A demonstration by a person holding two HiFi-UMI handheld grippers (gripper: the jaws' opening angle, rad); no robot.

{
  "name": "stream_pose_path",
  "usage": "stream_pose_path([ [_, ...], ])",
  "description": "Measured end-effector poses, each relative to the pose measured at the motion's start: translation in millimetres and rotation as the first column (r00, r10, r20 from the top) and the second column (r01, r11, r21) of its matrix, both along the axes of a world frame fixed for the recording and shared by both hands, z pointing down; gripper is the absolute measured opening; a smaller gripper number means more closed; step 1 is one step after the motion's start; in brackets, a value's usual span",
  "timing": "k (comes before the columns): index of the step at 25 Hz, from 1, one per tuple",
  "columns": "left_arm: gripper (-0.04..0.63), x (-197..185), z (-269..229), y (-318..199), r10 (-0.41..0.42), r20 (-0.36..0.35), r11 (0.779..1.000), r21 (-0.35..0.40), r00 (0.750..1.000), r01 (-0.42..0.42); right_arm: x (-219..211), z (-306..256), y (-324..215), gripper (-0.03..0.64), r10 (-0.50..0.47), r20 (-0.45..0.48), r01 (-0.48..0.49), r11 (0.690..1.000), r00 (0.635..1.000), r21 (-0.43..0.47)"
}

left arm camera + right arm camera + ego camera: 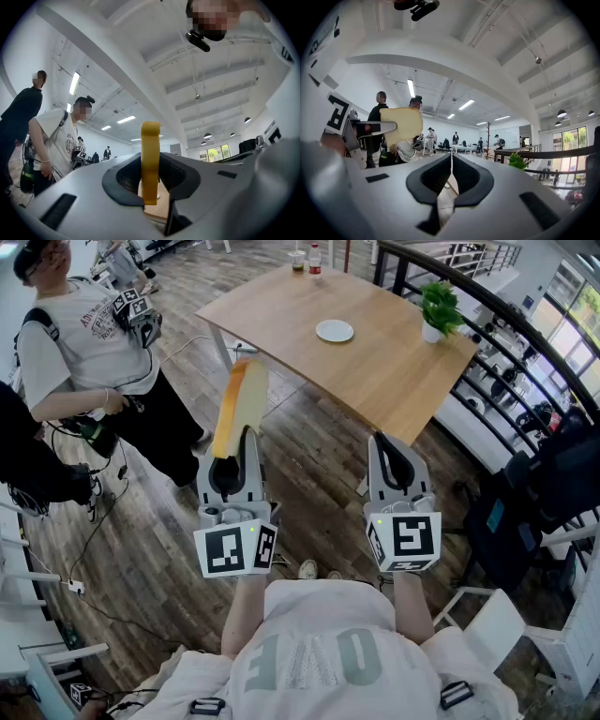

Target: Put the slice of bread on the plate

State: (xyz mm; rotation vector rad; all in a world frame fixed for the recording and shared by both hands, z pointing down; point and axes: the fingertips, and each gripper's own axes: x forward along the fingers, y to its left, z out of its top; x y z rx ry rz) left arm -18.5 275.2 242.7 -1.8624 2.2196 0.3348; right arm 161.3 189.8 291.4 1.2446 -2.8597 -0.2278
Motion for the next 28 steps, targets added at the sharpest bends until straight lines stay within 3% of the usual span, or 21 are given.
stream_pose_path([
  [16, 0.091, -14.2, 3.6, -13.8, 0.012, -0.016, 1.000, 0.000, 1.000, -0.012, -17.5, 0.7, -4.6, 0.028, -0.028, -0.020, 0.029, 0.999, 0.999, 0.038],
  [28, 0.091, -45.7, 8.2, -9.4, 0.024, 0.017, 1.000, 0.010, 1.000, -0.024, -44.1, 0.2, -1.0, 0.028, -0.020, 0.002, 0.020, 0.998, 1.000, 0.058],
])
